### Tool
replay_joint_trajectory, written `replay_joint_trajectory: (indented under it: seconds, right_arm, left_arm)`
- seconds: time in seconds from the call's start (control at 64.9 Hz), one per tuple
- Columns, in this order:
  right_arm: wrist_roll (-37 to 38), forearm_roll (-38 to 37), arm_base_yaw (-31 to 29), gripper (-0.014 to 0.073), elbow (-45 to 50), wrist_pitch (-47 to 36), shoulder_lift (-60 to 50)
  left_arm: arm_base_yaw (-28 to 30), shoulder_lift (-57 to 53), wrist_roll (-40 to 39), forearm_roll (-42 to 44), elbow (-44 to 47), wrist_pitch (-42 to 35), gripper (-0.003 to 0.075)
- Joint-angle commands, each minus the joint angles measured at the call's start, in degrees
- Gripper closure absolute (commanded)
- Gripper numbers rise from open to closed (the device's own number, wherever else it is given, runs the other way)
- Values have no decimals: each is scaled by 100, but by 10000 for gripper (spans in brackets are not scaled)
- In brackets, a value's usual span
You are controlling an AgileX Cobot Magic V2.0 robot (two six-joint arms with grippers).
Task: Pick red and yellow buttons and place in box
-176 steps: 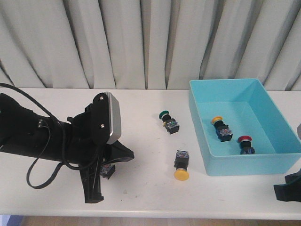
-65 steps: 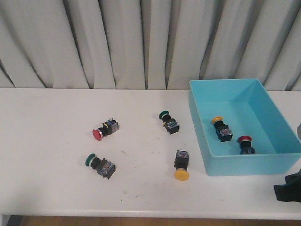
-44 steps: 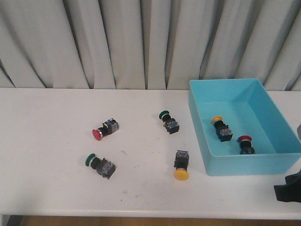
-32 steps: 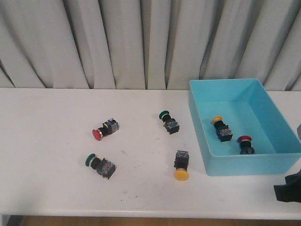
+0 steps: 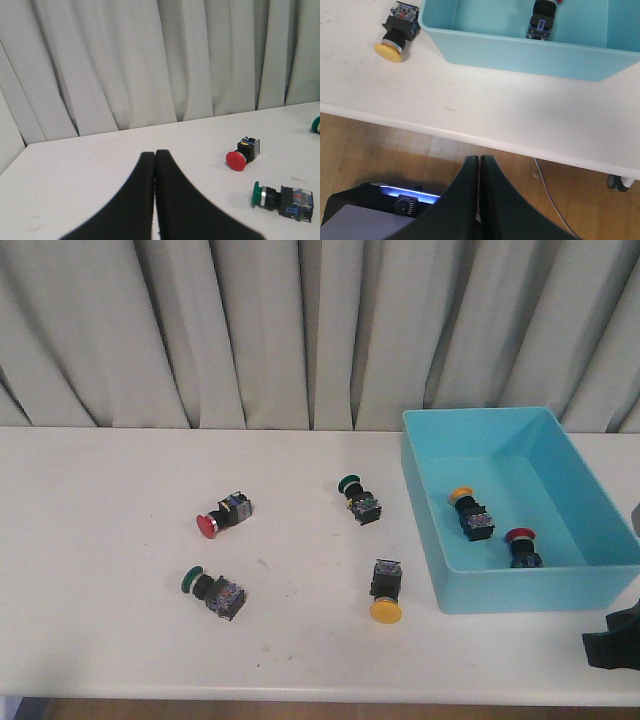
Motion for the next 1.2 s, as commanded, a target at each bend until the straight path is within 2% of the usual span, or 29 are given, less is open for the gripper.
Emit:
replay_joint_trajectory:
  seconds: [0.0, 1.186]
  right_arm:
    - [-28, 19, -21, 601, -138, -217, -52]
    - [-28, 19, -21, 599, -138, -223, -52]
  left_arm:
    - [1, -106, 17, -3, 287, -368, 727]
    - [1, -84, 96, -26, 271, -403, 727]
